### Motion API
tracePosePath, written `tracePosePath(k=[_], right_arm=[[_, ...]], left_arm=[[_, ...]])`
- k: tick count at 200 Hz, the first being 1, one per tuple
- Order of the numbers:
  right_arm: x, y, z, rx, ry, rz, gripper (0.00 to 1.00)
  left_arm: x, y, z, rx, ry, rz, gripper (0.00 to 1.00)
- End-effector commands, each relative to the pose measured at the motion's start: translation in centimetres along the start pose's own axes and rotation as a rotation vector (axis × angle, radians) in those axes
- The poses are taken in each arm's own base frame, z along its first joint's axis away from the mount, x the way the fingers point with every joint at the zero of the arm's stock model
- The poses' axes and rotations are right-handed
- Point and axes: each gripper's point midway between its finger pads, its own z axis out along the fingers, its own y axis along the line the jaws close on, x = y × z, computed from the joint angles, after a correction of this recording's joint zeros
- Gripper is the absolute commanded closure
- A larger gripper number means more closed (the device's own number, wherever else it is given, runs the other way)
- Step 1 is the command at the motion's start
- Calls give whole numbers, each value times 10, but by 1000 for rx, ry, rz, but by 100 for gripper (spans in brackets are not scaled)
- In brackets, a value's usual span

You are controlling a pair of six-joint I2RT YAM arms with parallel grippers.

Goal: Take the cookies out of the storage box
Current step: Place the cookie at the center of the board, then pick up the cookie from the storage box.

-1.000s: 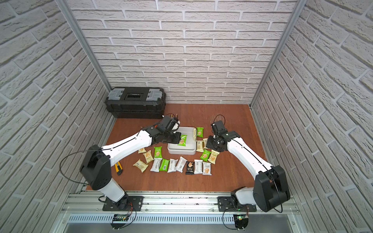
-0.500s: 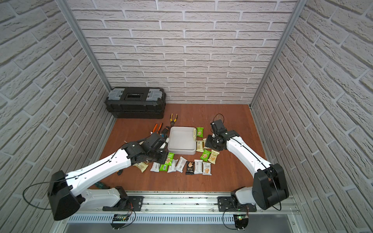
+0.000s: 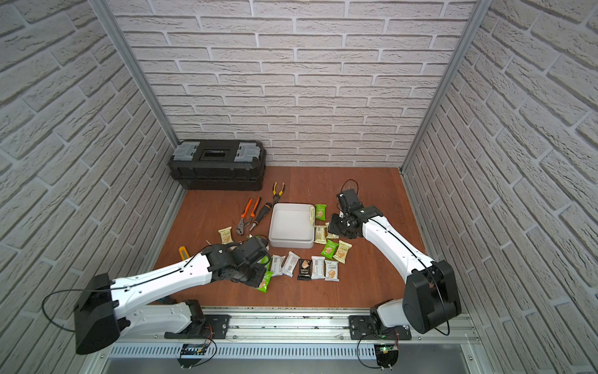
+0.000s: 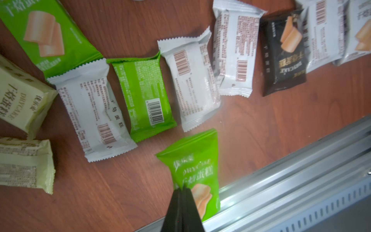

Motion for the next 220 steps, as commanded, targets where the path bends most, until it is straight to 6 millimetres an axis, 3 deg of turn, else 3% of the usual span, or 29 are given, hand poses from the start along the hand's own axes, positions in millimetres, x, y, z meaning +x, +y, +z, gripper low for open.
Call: tracePosePath(k=[1, 46, 90, 106, 140, 163, 192, 220], right_arm=[[-5, 7, -3, -14, -4, -13, 50], [-5, 8, -5, -10, -1, -21, 51], [-5, 10, -9, -16, -4, -23, 51], [-5, 12, -12, -14, -7, -32, 49], [-4, 32, -16, -2, -9, -81, 47], [-2, 56, -18, 15, -17, -137, 46], [-2, 74, -6, 85, -9, -169, 46], [-9, 93, 12, 134, -5, -189, 47]], left_arm=[[10, 10, 15, -54, 19, -16, 100], [21, 14, 33, -102, 50, -21, 100], [9, 23, 19, -169, 1, -15, 49], [-2, 28, 2, -201, -52, -14, 39], [-52, 36, -55, -259, -310, -48, 32], [-89, 51, -81, -222, -475, -233, 33], [-116, 79, -89, -185, -582, -474, 34], [-126, 100, -75, -165, -575, -634, 35]])
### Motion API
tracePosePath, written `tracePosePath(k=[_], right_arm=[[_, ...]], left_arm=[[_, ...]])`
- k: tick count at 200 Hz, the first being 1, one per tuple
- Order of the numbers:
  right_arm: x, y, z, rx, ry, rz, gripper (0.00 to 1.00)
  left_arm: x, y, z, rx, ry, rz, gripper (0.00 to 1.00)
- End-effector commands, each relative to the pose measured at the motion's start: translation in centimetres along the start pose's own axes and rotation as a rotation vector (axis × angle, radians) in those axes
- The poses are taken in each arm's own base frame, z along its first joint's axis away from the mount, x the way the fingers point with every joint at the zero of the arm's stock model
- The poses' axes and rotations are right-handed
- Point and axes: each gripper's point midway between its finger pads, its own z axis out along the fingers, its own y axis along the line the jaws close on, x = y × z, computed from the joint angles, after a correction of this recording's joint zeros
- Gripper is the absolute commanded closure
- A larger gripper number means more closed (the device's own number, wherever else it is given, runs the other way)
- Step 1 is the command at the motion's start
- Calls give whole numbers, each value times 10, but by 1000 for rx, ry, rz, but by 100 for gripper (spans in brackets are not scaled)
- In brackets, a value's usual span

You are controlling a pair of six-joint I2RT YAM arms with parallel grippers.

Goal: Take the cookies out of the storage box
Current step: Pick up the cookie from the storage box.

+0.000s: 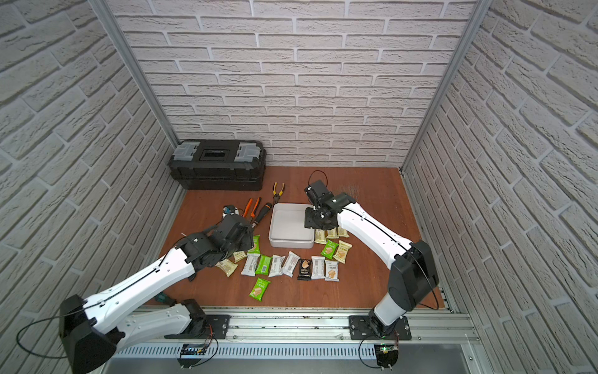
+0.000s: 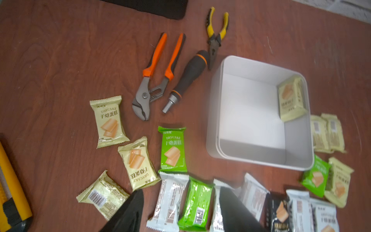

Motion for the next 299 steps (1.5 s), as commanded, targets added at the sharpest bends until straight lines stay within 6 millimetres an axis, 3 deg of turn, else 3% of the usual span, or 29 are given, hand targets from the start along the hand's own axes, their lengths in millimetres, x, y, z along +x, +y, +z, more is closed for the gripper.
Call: tracePosePath(k=[1, 54, 65, 123, 222, 282, 299], right_arm=[[-8, 2, 12, 93, -3, 4, 46], [-40, 21, 43, 187, 7, -53, 50], [-41, 19, 60, 227, 31, -68, 50], [-61, 22, 86, 322, 50, -115, 51], [-64, 1, 99, 454, 62, -142, 51], [-59, -1, 114, 444, 98, -131, 52], [-57, 1, 118, 434, 113, -131, 52]], left_arm=[[-11, 5, 18, -5, -22, -161, 35], [-2, 10, 40, 18, 45, -278, 36], [-1, 12, 43, 15, 57, -294, 35], [-8, 21, 56, 16, 78, -334, 35], [-14, 24, 70, 19, 123, -342, 36], [-11, 26, 71, 13, 142, -318, 37], [-9, 27, 70, 16, 145, -312, 41]])
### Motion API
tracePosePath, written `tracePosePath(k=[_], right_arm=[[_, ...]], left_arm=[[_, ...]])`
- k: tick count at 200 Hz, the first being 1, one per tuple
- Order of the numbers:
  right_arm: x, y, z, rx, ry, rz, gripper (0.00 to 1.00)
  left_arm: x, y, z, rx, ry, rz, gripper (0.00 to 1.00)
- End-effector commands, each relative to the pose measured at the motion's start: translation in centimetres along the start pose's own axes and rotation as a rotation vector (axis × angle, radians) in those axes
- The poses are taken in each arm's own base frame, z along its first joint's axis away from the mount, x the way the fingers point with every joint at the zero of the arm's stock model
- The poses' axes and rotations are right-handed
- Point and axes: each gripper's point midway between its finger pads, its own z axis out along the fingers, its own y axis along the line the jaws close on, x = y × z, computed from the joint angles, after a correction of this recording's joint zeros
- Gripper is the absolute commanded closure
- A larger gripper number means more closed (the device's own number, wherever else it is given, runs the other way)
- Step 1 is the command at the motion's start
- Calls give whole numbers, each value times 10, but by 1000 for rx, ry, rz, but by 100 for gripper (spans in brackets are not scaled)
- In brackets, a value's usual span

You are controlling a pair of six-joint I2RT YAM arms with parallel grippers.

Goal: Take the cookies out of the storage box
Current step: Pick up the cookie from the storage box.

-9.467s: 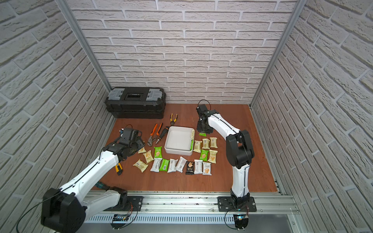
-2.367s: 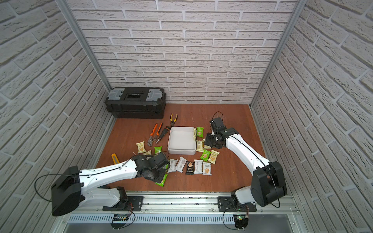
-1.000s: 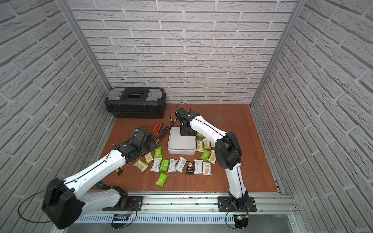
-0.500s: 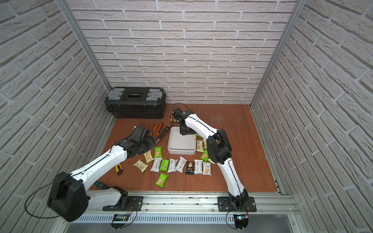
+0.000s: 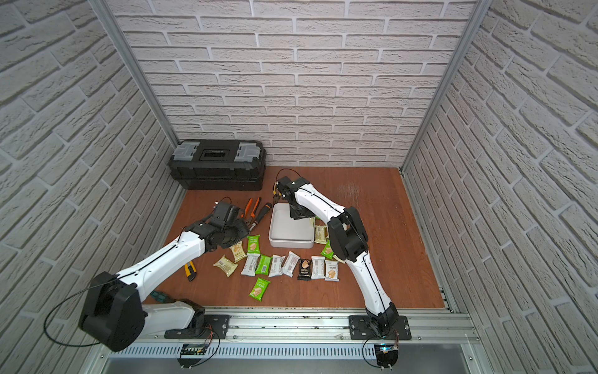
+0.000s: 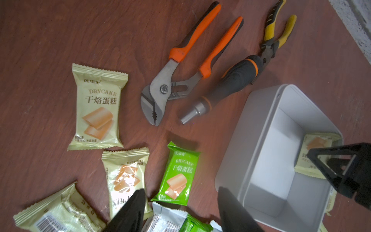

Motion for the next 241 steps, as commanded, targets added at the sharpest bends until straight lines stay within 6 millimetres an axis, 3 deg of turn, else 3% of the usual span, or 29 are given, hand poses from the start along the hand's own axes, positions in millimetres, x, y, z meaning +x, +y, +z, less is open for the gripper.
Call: tracePosePath(k=[1, 32, 54, 73, 95, 142, 241], right_arm=[[-3, 1, -1, -11, 6, 0, 53], [-5, 23, -9, -125, 12, -21, 55], [-8, 55, -28, -295, -20, -60, 54], [-15, 65, -46, -388, -63, -49, 53], [-23, 51, -55, -353, -115, -1, 50], [-13, 13, -28, -170, -47, 67, 44], [-14, 0, 7, -144, 10, 82, 39]], left_arm=[[-8, -7, -5, 31, -20, 18, 41], [-7, -6, -8, 36, -12, 22, 48], [-8, -5, -11, 36, -21, 25, 50], [-9, -5, -12, 39, -25, 25, 52], [-9, -5, -13, 40, -28, 26, 54], [-10, -5, -16, 44, -37, 27, 53], [-4, -1, -11, 33, -12, 45, 56]])
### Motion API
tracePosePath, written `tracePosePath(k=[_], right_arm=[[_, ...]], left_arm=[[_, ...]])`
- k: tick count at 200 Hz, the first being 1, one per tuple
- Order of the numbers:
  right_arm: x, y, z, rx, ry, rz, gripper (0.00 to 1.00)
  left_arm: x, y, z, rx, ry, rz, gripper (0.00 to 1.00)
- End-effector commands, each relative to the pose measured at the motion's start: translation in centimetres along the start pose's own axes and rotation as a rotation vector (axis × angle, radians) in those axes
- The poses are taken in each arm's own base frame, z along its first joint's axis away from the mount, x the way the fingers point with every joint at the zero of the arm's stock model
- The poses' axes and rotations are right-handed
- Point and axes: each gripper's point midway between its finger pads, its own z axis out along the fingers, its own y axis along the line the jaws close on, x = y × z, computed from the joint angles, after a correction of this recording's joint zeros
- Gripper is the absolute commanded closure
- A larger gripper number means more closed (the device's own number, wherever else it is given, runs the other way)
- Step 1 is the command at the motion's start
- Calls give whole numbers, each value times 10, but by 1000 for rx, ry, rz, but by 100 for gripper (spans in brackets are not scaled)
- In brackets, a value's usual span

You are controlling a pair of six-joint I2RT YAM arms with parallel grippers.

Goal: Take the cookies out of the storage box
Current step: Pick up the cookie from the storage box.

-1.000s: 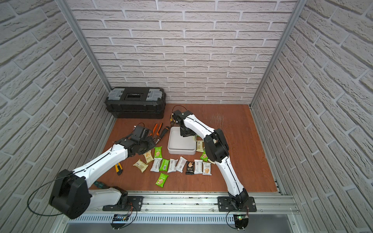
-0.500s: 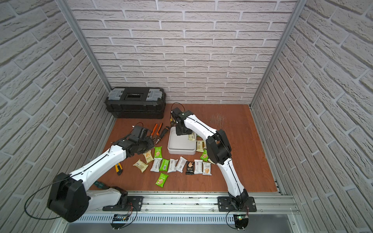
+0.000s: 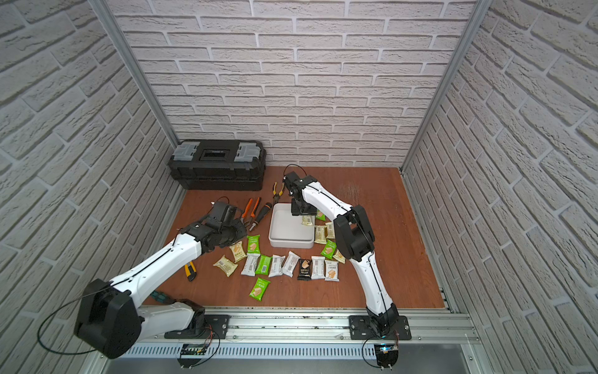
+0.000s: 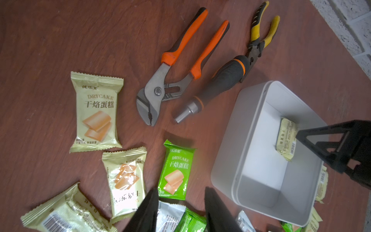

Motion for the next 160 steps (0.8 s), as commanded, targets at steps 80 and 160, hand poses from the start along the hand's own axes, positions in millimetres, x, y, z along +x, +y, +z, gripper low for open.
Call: tracePosePath(k=[80, 160], right_arm=[[-1, -3, 24, 23, 36, -7, 40], [10, 13, 44, -42, 101, 0, 45]], left_arm=[[-2, 5, 3, -14, -11, -6, 56], [-2, 5, 4, -19, -6, 0, 57]])
